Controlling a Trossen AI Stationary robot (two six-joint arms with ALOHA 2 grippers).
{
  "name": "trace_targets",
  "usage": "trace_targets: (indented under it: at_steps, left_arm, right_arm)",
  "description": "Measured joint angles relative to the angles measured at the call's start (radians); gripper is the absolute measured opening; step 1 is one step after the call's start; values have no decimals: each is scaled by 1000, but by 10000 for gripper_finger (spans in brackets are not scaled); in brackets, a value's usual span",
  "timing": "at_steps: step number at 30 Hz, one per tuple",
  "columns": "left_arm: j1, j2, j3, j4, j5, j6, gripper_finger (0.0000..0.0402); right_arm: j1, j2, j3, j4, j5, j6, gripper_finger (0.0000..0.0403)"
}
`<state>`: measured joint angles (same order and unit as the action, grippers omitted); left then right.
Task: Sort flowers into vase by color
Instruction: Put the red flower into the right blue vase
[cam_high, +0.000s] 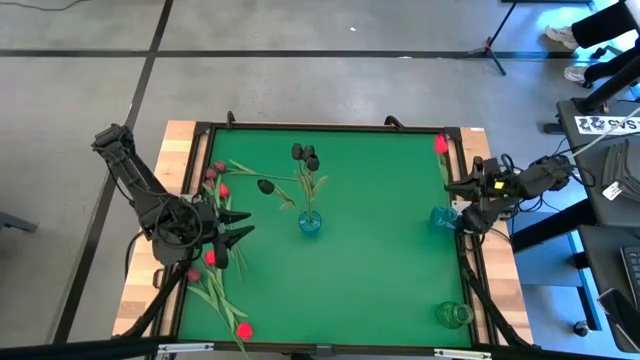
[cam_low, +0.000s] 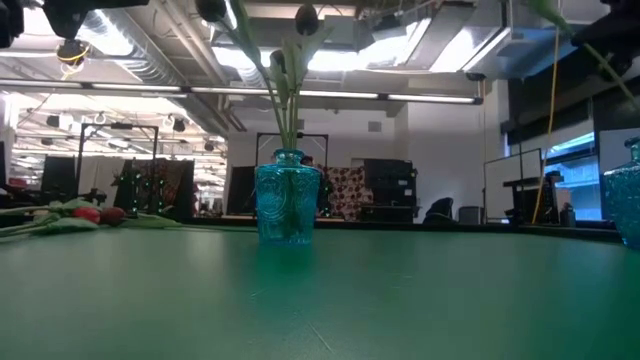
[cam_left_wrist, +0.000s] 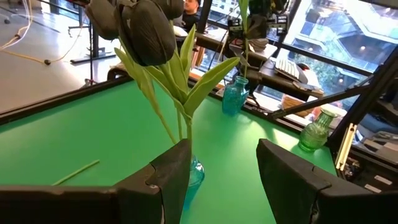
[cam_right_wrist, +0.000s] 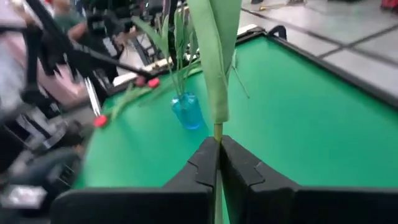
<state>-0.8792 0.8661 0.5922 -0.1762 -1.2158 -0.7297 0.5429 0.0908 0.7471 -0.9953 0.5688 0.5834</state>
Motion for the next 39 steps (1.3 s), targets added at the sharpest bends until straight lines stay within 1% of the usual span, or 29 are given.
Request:
trace_targets:
  at_steps: [3,5,11,17,22,28,32,39]
  left_arm:
    - [0,0,0,5,-1,27,180]
    - [0,0,0,6,-1,36,180]
    - [0,0,0,6,19,52,180]
    - [-1,0,0,6,31,51,180]
    - [0,0,0,6,27,56,180]
    - [0,0,0,19,20,57,180]
    - [0,0,0,33,20,60,180]
    - [0,0,0,33,20,60,180]
  right_arm:
    - [0,27,0,-21,81,129,5]
    - [0,52,-2,-41,92,151,3]
    - [0,110,-19,-64,-10,142,9]
    - [0,107,-22,-167,-16,197,4]
    - [0,107,-23,-216,-54,256,15]
    - [0,107,-23,-286,-57,331,19]
    - [0,107,-23,-328,-66,389,37]
    - [0,110,-22,-297,-78,401,107]
